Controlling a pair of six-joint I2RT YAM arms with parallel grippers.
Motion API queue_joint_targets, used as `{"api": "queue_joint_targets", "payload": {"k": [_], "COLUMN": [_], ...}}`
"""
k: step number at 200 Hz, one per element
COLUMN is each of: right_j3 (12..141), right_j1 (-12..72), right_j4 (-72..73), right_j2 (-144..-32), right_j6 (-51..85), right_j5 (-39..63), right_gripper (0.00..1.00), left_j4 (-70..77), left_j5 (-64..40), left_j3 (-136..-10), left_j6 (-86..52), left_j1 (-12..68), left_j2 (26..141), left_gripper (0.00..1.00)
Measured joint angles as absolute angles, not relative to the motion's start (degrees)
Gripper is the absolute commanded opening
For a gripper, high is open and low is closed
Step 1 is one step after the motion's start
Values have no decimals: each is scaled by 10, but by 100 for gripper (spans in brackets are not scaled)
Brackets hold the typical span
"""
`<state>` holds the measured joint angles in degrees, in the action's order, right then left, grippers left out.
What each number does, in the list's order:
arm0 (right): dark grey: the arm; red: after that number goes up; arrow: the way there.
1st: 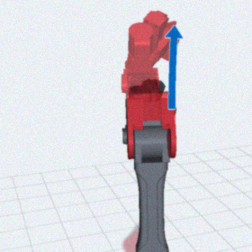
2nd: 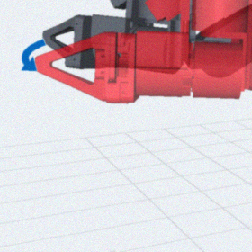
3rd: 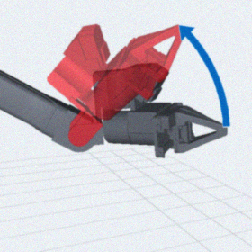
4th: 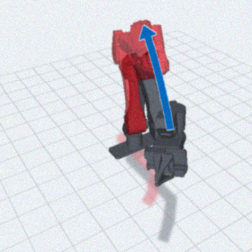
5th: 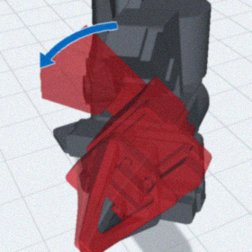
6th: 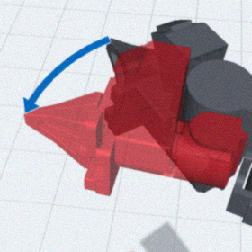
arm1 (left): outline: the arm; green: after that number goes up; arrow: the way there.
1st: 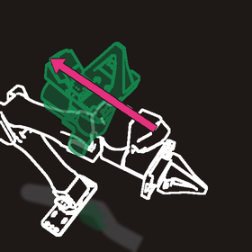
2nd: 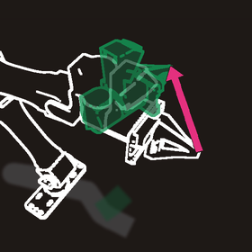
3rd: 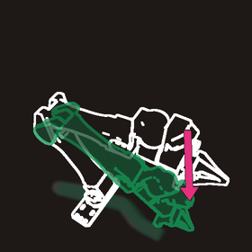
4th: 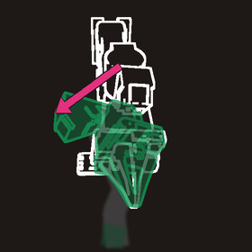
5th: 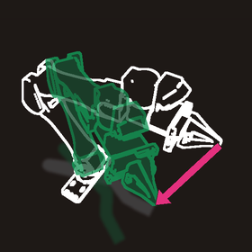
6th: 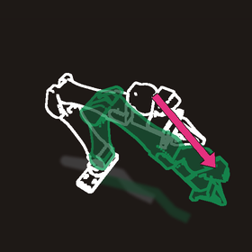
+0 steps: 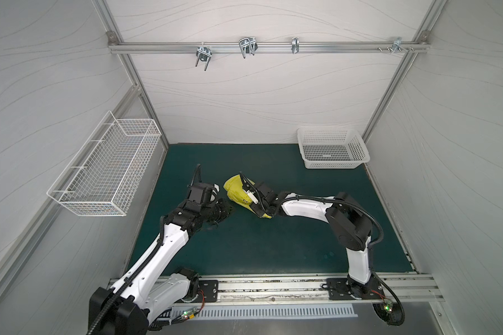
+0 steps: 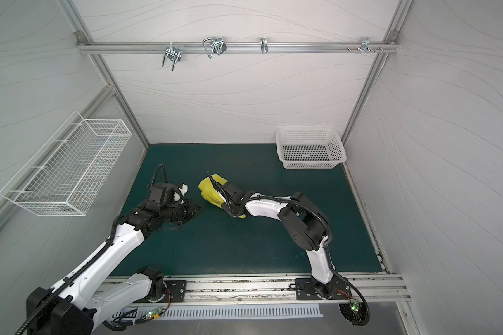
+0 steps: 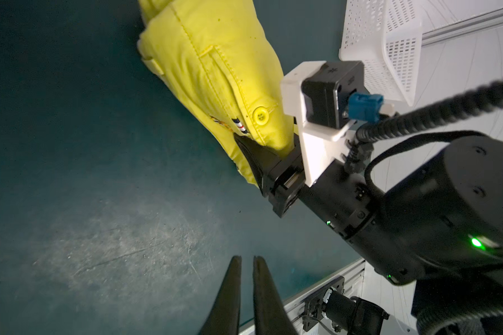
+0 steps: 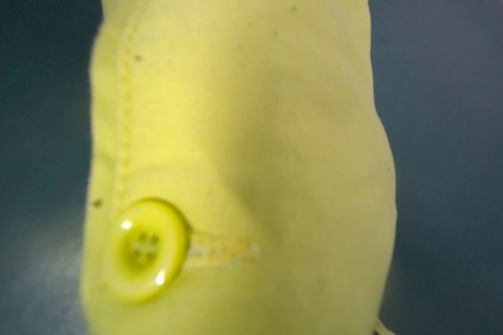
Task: Roll up the long pants
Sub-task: Pick up the long pant at the center of the board.
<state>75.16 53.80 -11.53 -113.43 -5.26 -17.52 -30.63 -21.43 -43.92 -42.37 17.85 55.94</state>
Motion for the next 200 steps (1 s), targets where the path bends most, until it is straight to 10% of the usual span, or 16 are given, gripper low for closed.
{"api": "queue_joint_targets", "payload": {"k": [200], "right_j3": [926], "right_j1": [365], "right_j4": [-369], "right_j2": [-1045], "right_j6": [-76], "right_j5": [-154], "right_gripper": [0], "left_j4": [-315], "left_j5": [-228], "left_j3": [-431], "left_j6": [-420], "left_j1": [178], "left_j2": [567], "left_gripper": [9]}}
